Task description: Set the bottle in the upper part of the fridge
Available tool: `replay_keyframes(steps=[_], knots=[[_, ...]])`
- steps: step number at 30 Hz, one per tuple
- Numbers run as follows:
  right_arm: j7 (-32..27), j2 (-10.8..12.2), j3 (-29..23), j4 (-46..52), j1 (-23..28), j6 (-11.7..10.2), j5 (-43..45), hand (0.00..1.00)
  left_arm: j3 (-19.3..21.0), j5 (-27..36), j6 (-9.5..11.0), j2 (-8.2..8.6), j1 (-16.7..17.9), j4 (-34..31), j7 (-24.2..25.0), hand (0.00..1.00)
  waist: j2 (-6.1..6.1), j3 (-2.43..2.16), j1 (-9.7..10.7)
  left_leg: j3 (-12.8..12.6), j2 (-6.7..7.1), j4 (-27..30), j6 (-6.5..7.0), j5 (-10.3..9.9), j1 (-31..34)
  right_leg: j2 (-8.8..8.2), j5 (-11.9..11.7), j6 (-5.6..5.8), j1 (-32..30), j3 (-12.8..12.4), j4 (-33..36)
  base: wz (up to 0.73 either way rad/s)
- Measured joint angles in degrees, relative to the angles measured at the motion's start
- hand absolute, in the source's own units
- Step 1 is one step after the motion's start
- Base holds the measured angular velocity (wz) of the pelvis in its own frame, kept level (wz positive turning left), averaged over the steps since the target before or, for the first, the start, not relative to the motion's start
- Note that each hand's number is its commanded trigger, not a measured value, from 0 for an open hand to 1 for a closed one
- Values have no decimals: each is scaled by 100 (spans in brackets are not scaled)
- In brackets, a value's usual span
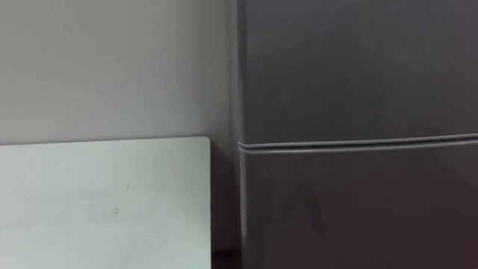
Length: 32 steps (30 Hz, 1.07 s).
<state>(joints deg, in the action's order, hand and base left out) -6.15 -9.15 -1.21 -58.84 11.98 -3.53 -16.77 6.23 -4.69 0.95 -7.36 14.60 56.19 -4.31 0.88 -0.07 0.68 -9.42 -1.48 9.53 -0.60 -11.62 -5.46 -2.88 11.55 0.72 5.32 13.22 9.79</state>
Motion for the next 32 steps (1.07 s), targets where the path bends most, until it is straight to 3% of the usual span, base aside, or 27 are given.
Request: replay_keyframes(steps=[10,24,32], knots=[[1136,117,5,-597,-179,120,-875,0,-86,10,43,42,-102,-1,110,0,-94,-6,47,13,7,16,0,0,75,-8,0,2,-52,-15,-9,0],[1509,161,11,-885,-269,330,-979,0,-85,161,64,39,55,-7,84,0,-46,-27,51,21,4,25,1,1,63,-8,2,2,-33,1,4,0],[1515,199,11,-993,-328,362,-1043,0,-92,293,64,40,61,21,-57,0,-13,-3,51,21,3,26,1,1,51,-7,2,2,-25,-4,3,0]])
